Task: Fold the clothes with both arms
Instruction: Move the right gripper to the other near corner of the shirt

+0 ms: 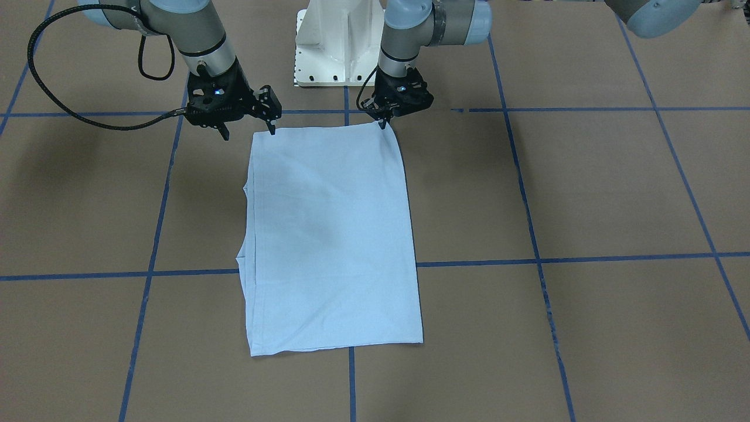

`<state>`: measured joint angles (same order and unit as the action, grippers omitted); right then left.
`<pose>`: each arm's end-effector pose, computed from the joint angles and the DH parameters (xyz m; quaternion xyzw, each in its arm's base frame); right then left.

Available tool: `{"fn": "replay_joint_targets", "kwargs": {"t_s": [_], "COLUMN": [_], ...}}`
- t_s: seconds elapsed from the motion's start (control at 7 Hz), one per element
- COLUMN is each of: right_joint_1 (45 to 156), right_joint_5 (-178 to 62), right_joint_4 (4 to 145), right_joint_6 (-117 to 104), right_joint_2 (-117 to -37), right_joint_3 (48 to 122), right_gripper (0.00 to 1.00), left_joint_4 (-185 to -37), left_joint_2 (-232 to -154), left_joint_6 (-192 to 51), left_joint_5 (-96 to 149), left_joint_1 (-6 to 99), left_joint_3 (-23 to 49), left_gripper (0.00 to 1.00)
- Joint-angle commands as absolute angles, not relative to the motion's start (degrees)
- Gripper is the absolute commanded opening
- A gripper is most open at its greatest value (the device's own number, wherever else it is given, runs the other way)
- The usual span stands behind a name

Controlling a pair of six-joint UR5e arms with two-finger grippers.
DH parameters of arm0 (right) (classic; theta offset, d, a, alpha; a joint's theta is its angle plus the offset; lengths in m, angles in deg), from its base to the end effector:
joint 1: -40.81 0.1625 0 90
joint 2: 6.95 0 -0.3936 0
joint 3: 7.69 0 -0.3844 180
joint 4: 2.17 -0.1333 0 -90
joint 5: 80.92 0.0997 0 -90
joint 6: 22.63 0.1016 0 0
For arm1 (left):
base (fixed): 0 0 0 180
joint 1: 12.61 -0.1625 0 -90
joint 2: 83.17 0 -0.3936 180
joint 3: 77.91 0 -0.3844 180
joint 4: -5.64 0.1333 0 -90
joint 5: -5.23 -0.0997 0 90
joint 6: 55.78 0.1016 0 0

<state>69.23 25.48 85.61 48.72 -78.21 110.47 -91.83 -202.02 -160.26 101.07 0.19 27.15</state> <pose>-0.4146 -0.3433 0.2430 0.0453 -0.4290 0.0176 0.9020 0.5657 -0.2546 0.2258 -0.0522 0.4322 -0.1908 0.8798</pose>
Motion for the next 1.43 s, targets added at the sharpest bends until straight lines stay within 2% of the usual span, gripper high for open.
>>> {"fn": "replay_joint_targets", "kwargs": {"t_s": [0.0, 0.14, 0.43, 1.29], "right_joint_1": [63.87, 62.71, 56.13, 55.67], "right_joint_5": [24.82, 24.64, 15.36, 14.79], "right_joint_4": [85.02, 84.93, 85.02, 84.93], "right_joint_6": [69.94, 79.05, 85.70, 85.91], "right_joint_2": [-77.18, -77.52, -77.26, -78.14], "right_joint_3": [110.25, 110.60, 106.06, 104.19], "right_gripper": [1.00, 1.00, 1.00, 1.00], "left_joint_4": [-89.91, -89.63, -89.72, -89.98], "left_joint_2": [-202.26, -202.18, -202.18, -202.35], "left_joint_6": [-159.58, -159.58, -159.58, -159.49], "left_joint_5": [101.46, 101.47, 101.47, 101.55], "left_joint_1": [0.14, 0.14, 0.14, 0.14], "left_joint_3": [29.91, 31.23, 31.42, 31.25], "left_gripper": [0.00, 0.00, 0.00, 0.00]}}
